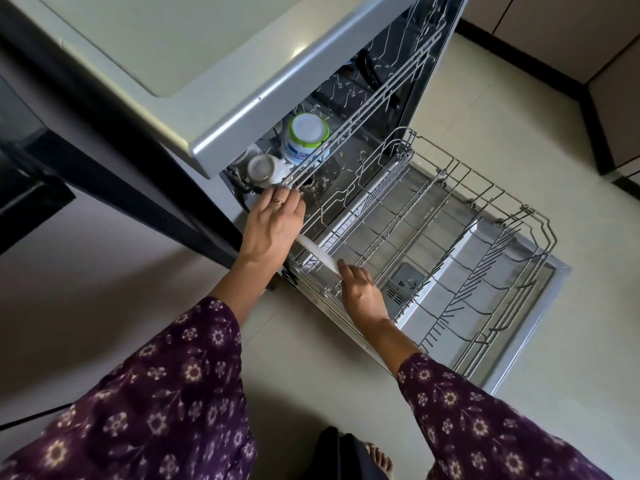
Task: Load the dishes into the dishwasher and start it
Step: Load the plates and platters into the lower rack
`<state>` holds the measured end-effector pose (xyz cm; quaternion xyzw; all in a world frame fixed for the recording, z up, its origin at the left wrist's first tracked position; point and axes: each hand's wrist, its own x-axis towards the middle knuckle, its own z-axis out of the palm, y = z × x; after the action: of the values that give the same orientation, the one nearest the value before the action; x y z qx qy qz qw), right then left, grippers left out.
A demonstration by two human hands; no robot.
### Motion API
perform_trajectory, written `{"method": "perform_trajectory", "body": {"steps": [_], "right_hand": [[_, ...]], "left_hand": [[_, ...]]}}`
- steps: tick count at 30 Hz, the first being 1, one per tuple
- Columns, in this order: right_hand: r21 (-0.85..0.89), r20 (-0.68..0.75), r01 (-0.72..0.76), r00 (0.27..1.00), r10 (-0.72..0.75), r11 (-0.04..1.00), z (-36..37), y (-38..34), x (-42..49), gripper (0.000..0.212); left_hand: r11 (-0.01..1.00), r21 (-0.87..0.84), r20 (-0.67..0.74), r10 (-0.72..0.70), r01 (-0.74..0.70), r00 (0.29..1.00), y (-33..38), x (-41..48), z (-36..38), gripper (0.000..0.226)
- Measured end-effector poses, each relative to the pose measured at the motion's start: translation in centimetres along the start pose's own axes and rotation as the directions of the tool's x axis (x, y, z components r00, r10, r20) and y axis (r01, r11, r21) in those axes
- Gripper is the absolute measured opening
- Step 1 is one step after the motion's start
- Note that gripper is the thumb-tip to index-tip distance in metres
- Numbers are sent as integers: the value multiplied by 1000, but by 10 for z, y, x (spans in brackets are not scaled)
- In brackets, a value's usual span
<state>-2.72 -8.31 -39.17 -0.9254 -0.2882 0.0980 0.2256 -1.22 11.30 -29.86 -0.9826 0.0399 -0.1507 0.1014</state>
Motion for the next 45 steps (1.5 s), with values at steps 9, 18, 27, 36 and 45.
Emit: {"method": "perform_trajectory", "body": {"steps": [9,18,27,36,45], "right_hand": [[-195,188,87,981,-50,977,22,2,-11,77],[-284,305,82,952,9,955,40,14,-15,81],[-178,299,7,953,47,984,45,28,-15,56],[-90,334,-72,937,99,993,47,29,-12,38],[-208,452,-119,868,204,971,32,16,-16,68]], "left_hand": [[998,61,-129,-8,16,992,1,-20,9,14],[998,65,-197,-14,27,980,2,-29,23,17],[996,46,-128,-65,71,990,5,-37,25,13],[995,21,-82,-95,97,992,4,-37,18,8],[993,10,43,-114,114,993,2,-42,-9,18]]}}
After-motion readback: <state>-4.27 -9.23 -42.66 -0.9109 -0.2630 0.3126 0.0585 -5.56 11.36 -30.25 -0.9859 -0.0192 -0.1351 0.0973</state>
